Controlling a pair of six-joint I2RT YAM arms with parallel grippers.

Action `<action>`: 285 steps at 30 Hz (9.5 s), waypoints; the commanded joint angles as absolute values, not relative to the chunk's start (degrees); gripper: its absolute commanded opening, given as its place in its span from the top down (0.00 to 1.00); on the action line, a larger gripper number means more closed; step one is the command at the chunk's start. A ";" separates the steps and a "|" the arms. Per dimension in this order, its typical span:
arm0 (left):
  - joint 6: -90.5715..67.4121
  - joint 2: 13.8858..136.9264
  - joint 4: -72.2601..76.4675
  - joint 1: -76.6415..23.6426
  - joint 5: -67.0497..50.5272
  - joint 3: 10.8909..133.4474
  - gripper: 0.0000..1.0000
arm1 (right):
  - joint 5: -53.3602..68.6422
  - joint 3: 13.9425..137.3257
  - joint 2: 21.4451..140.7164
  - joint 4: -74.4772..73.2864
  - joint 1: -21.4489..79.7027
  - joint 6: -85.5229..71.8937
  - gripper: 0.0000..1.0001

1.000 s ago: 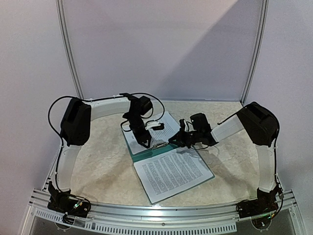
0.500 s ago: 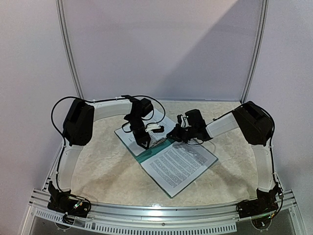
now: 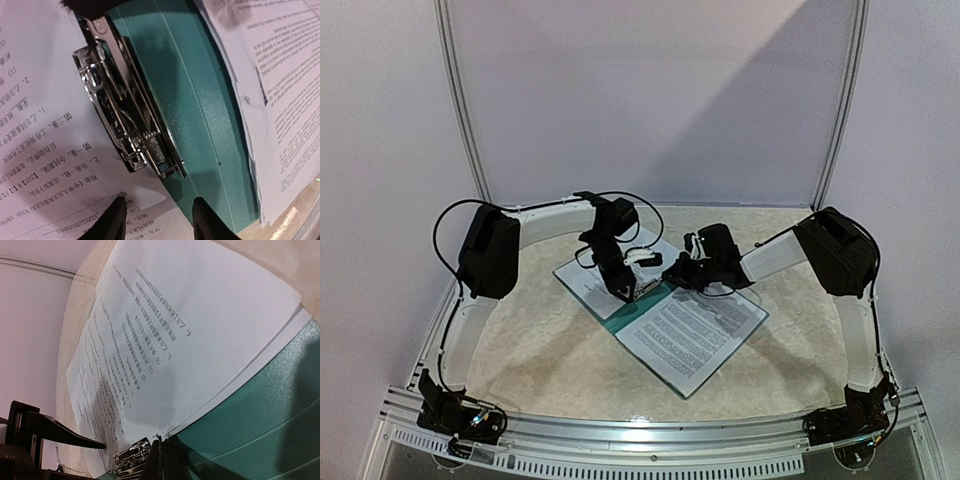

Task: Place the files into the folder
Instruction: Clamp the file in the folder with some files, then rotate the folder with files at the center of the board.

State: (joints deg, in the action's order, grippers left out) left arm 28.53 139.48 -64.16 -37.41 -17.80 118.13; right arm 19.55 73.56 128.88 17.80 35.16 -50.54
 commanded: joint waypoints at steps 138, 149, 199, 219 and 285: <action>41.81 80.07 -72.35 -0.26 -25.14 69.34 0.00 | 1.16 127.86 142.79 -53.27 51.67 25.41 0.37; 42.29 73.55 -71.49 -0.26 -22.96 62.36 0.00 | -2.67 128.39 143.48 -55.60 50.28 27.96 0.55; 29.96 80.53 -59.81 -2.86 -32.73 66.26 0.00 | 15.25 112.23 131.57 -45.38 40.98 -3.81 0.99; 48.78 80.49 -48.44 -25.48 2.55 44.21 0.00 | -6.56 123.68 143.67 -46.05 47.61 3.45 0.76; 18.91 75.70 -42.53 -4.66 -38.86 76.05 0.00 | -10.55 91.87 122.97 -59.94 54.62 -44.86 0.73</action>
